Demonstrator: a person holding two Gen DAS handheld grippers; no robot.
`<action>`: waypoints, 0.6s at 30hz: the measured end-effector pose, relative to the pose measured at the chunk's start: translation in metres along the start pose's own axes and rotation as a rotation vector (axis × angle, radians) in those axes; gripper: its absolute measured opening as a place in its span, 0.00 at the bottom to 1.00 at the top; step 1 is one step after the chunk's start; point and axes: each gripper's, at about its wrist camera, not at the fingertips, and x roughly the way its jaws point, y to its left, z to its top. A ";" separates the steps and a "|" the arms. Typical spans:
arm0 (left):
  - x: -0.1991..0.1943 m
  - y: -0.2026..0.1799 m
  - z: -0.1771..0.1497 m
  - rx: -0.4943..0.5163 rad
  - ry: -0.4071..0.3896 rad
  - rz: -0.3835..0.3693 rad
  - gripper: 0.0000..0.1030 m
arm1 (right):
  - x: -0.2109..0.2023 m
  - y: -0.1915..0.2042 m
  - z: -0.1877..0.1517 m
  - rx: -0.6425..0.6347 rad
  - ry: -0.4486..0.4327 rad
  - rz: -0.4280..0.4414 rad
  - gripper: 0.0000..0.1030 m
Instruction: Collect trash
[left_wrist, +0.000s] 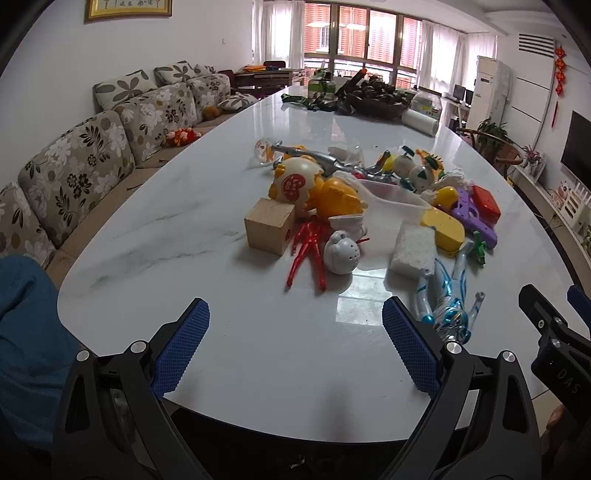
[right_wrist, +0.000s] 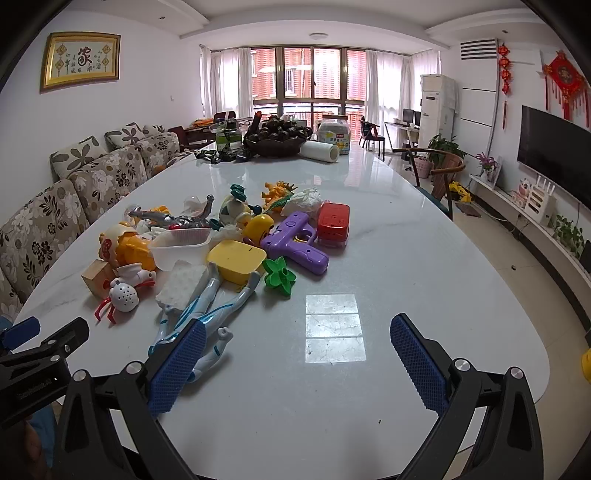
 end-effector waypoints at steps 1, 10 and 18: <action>0.001 0.001 0.000 -0.003 0.002 0.000 0.89 | 0.000 -0.001 0.001 0.001 0.000 0.000 0.96; 0.002 0.004 -0.003 -0.007 0.010 0.009 0.89 | 0.001 0.001 -0.001 -0.007 0.004 -0.002 0.96; 0.003 0.004 -0.003 -0.008 0.010 0.002 0.90 | 0.001 0.001 -0.003 -0.011 0.005 -0.008 0.96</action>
